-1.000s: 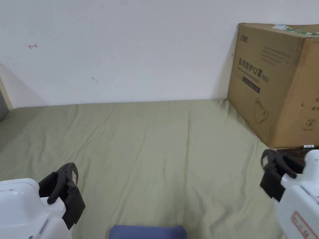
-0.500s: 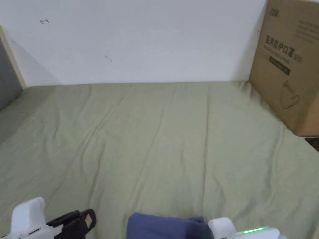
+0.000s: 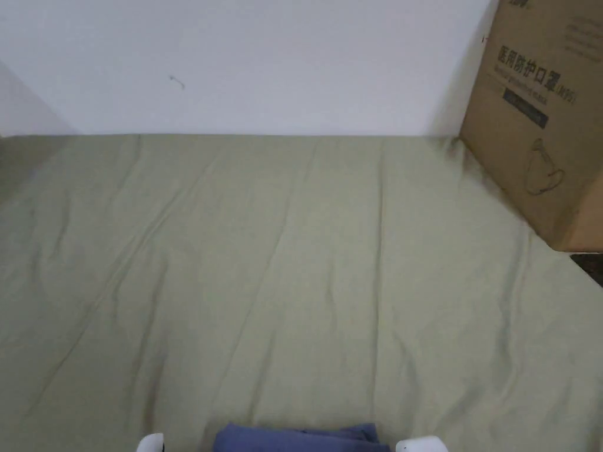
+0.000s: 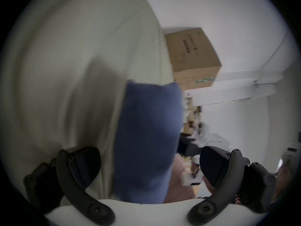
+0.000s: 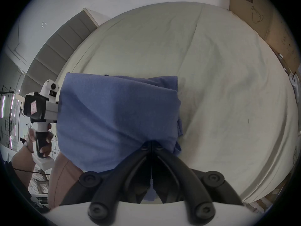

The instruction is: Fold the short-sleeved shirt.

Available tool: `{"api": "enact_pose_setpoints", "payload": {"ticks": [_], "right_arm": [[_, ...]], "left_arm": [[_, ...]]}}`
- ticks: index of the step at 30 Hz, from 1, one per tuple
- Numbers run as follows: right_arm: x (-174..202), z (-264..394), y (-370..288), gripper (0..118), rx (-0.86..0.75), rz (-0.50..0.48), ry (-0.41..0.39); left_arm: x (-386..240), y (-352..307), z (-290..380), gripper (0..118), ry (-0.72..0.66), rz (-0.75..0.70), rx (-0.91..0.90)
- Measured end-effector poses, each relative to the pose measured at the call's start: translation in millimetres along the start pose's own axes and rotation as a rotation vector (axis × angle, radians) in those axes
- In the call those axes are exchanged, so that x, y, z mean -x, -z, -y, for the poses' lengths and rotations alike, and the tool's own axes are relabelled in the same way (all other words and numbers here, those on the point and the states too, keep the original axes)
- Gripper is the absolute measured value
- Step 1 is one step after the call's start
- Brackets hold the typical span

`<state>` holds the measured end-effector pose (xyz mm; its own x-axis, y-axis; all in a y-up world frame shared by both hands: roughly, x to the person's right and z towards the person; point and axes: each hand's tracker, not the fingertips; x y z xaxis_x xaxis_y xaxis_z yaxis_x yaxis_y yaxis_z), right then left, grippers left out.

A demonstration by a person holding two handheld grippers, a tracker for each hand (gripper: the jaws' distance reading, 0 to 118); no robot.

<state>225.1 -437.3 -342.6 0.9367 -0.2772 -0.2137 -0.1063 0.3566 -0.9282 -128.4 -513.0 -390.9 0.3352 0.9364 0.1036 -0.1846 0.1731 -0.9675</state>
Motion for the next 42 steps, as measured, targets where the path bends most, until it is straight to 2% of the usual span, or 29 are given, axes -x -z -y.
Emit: {"api": "enact_pose_setpoints", "payload": {"ticks": [1, 2, 4, 5, 7, 8, 9, 10, 11, 12, 13, 14, 16, 18, 20, 24, 27, 31, 33, 37, 40, 41, 42], "right_arm": [[0, 0, 0, 0, 0.001, -0.002, 0.000], [-1, 0, 0, 0, 0.001, -0.005, 0.002], [-3, 1, 1, 0, -0.002, -0.013, 0.009], [-5, 2, 1, 0, -0.003, -0.018, 0.018], [-8, 2, 2, 0, -0.004, -0.032, 0.042], [-10, 2, 2, 0, -0.005, -0.040, 0.056], [-11, 2, 1, 0, -0.005, -0.046, 0.067], [-12, 1, 2, 0, -0.004, -0.050, 0.074], [-14, 2, 2, 0, -0.003, -0.057, 0.081], [-14, 2, 2, 0, -0.005, -0.059, 0.084], [-14, 2, 2, 0, -0.006, -0.062, 0.088], [-14, 2, 1, 0, -0.004, -0.062, 0.093], [-14, 2, -8, 0, -0.017, -0.069, 0.116], [-14, 3, -25, 0, -0.067, -0.086, 0.155], [-15, 3, -49, 0, -0.126, -0.103, 0.181], [-9, 0, -96, 0, -0.199, -0.077, 0.135], [0, 2, -118, 0, -0.227, -0.039, 0.082], [10, 6, -126, 0, -0.226, -0.035, 0.075], [12, 8, -125, 0, -0.216, -0.024, 0.077], [13, 8, -119, 0, -0.185, 0.005, 0.084], [16, 6, -118, 0, -0.171, 0.017, 0.095], [17, 5, -119, 0, -0.170, 0.018, 0.095], [19, 4, -120, 0, -0.171, 0.021, 0.092]], "left_arm": [[3, 0, -1, 118, -0.012, 0.084, -0.027], [9, 8, -3, 118, -0.123, 0.184, -0.037], [18, 25, -5, 118, -0.208, 0.296, 0.027], [19, 30, -4, 118, -0.208, 0.313, 0.060], [19, 33, -5, 117, -0.115, 0.247, 0.073], [23, 30, -5, 110, -0.091, 0.216, 0.057], [26, 27, -6, 78, -0.079, 0.135, 0.035], [34, 26, -5, 34, -0.067, -0.039, 0.020], [43, 25, -1, 23, -0.116, -0.059, 0.019], [34, 25, 0, 23, -0.136, 0.119, 0.000], [23, 25, -3, 23, -0.066, 0.003, 0.027], [18, 26, -3, 23, -0.054, -0.051, 0.030], [1, 19, 0, 24, -0.061, -0.088, 0.000], [-29, 7, -1, 24, 0.023, -0.160, -0.027], [-58, -20, 2, 24, 0.124, -0.163, -0.034], [-100, -101, -10, 24, 0.234, -0.309, -0.090], [-105, -171, -30, 24, 0.248, -0.480, -0.115], [-89, -245, -63, 24, 0.189, -0.885, -0.120], [-78, -271, -77, 24, 0.215, -1.023, -0.115], [-51, -291, -95, 25, 0.340, -1.441, 0.020], [-29, -311, -101, 25, 0.306, -1.545, 0.027], [-27, -316, -100, 30, 0.285, -1.557, 0.010], [-26, -321, -100, 48, 0.280, -1.553, -0.016]]}}
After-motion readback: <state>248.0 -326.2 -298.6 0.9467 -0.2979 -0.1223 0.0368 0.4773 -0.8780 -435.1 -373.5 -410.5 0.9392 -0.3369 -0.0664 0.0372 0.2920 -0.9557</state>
